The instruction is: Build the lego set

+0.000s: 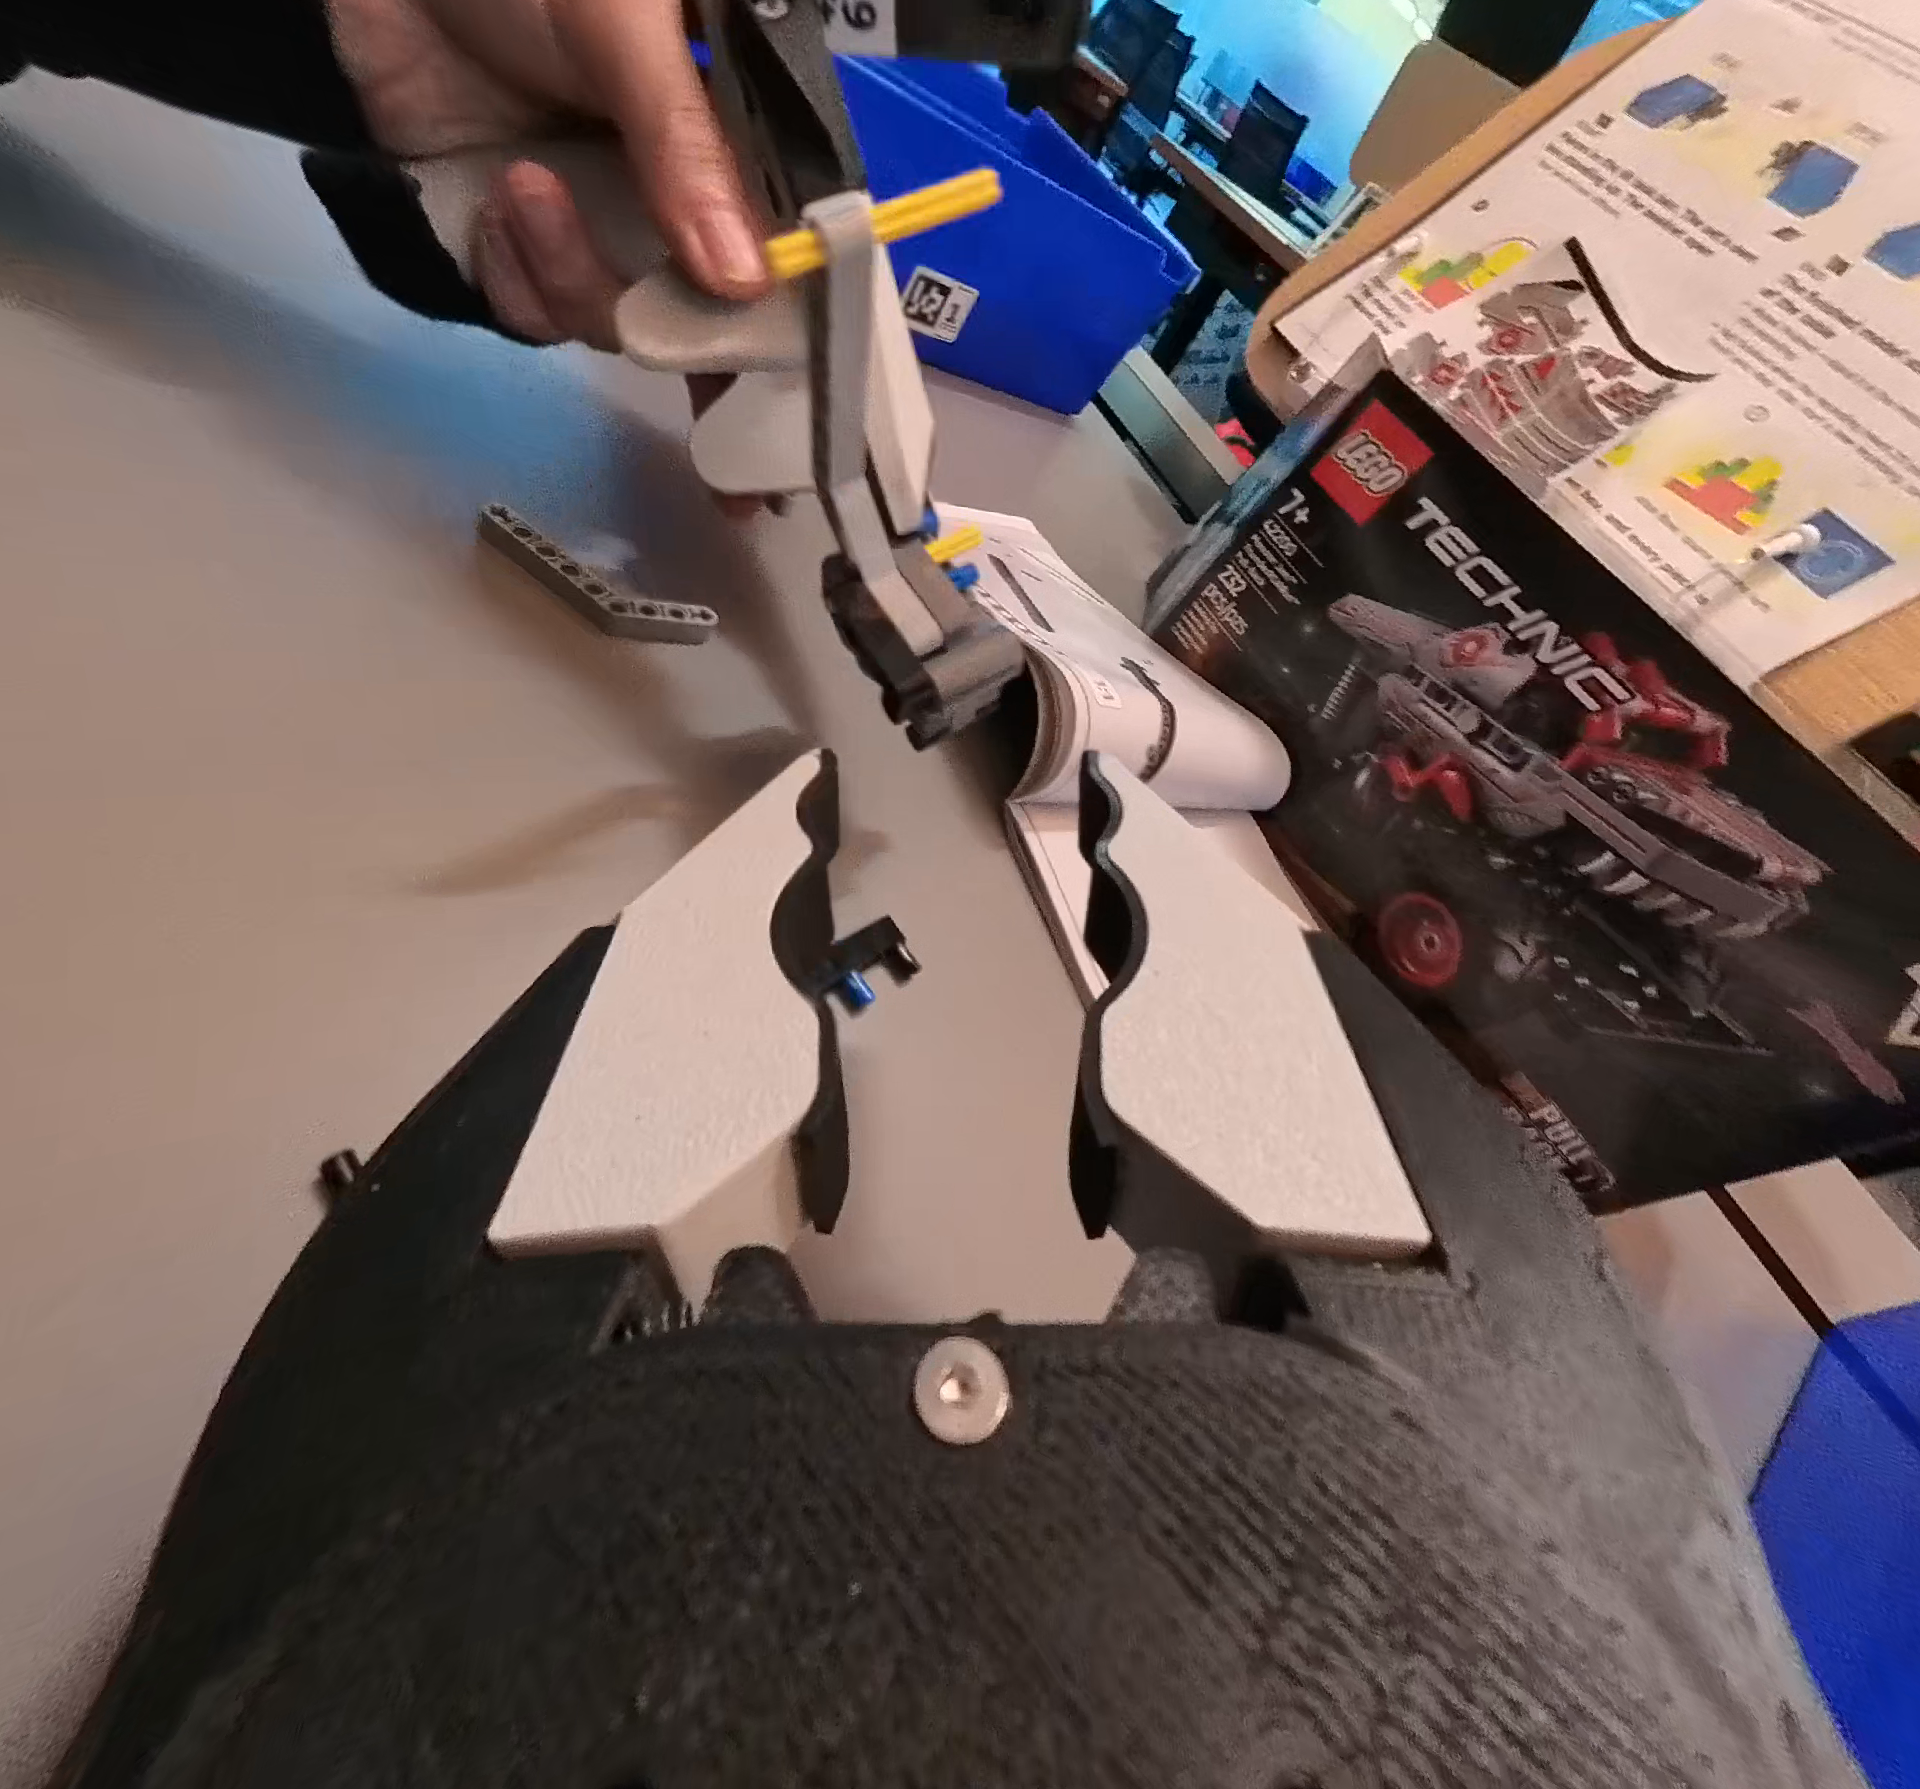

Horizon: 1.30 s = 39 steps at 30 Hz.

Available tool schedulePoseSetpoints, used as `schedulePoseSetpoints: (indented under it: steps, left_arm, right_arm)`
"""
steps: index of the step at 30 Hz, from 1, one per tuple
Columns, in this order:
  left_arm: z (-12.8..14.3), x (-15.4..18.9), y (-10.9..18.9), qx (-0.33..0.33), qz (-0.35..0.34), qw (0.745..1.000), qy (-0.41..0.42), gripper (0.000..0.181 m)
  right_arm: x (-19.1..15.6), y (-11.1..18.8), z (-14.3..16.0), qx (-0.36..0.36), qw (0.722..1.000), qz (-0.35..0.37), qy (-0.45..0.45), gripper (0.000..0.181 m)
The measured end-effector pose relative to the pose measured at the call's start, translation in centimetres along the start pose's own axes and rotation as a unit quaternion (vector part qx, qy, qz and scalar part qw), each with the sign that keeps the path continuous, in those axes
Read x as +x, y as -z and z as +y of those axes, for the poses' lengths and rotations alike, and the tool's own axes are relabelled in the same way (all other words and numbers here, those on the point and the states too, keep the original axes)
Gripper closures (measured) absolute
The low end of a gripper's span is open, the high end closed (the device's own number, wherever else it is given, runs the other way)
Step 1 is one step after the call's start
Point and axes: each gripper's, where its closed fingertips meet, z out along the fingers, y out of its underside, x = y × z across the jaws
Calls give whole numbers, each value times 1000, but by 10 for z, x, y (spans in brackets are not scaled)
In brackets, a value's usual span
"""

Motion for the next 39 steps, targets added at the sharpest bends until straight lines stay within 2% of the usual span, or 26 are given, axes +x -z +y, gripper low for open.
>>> schedulePoseSetpoints:
  steps: [2,7,10,15,19,25,29,34,35,37,39]
  left_arm:
    - [-2,1,-1,18,20,999,40,144]
    - [-17,11,-1,80,73,987,118,144]
    - [-26,17,1,119,97,976,154,144]
    - [-33,34,3,168,145,954,199,144]
    - [-34,45,1,181,157,949,204,144]
    - [-34,60,4,175,168,953,183,144]
    - [-34,63,4,179,152,959,160,144]
    - [-38,74,4,221,154,956,118,153]
    - [-39,78,4,231,155,955,104,155]
    - [-43,85,7,254,172,948,85,163]
    - [-41,84,3,239,166,954,69,172]
  right_arm:
    - [-2,-4,-4,-2,1000,-1,-3,133]
    - [11,-16,-24,30,995,54,-73,123]
    - [19,-21,-30,32,991,99,-84,120]
    - [37,-14,-44,60,977,179,-97,128]
    - [30,-12,-57,94,979,170,-63,135]
    - [19,-14,-55,109,985,126,-38,122]
    - [23,-14,-52,95,984,150,-15,124]
    - [31,-14,-62,109,974,193,-51,114]
    - [29,-16,-64,111,974,191,-53,116]
    - [20,-20,-66,110,978,177,-28,139]
    - [14,-23,-64,97,982,163,5,161]
